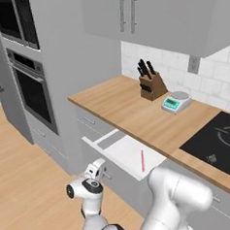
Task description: Take a straw from the drawer in front and place it inside the glass cup on the dining counter.
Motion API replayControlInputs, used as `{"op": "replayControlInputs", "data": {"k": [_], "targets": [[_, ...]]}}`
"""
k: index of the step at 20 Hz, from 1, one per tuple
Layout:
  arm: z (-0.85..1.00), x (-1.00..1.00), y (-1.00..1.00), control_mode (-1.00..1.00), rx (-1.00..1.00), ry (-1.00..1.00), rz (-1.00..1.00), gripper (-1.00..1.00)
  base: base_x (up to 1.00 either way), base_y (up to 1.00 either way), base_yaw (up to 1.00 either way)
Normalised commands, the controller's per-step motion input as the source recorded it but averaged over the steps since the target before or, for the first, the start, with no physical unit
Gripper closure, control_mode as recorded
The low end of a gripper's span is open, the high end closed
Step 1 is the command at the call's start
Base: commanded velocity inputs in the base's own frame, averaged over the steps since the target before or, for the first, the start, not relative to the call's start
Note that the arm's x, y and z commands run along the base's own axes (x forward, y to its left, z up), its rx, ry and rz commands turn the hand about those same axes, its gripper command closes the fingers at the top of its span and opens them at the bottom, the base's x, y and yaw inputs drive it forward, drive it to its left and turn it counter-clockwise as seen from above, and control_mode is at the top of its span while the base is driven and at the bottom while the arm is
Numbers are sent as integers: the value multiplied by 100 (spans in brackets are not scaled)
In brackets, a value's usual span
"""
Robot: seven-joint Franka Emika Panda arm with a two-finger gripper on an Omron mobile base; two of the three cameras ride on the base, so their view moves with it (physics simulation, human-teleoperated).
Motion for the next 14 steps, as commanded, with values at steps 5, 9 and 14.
{"op": "replayControlInputs", "data": {"k": [5,9,14], "targets": [[0,-48,100,-100,0,14,10,100,0,0,0],[0,-48,100,-100,0,15,9,100,0,0,0],[2,-38,87,-100,4,20,3,-100,0,0,0]]}}
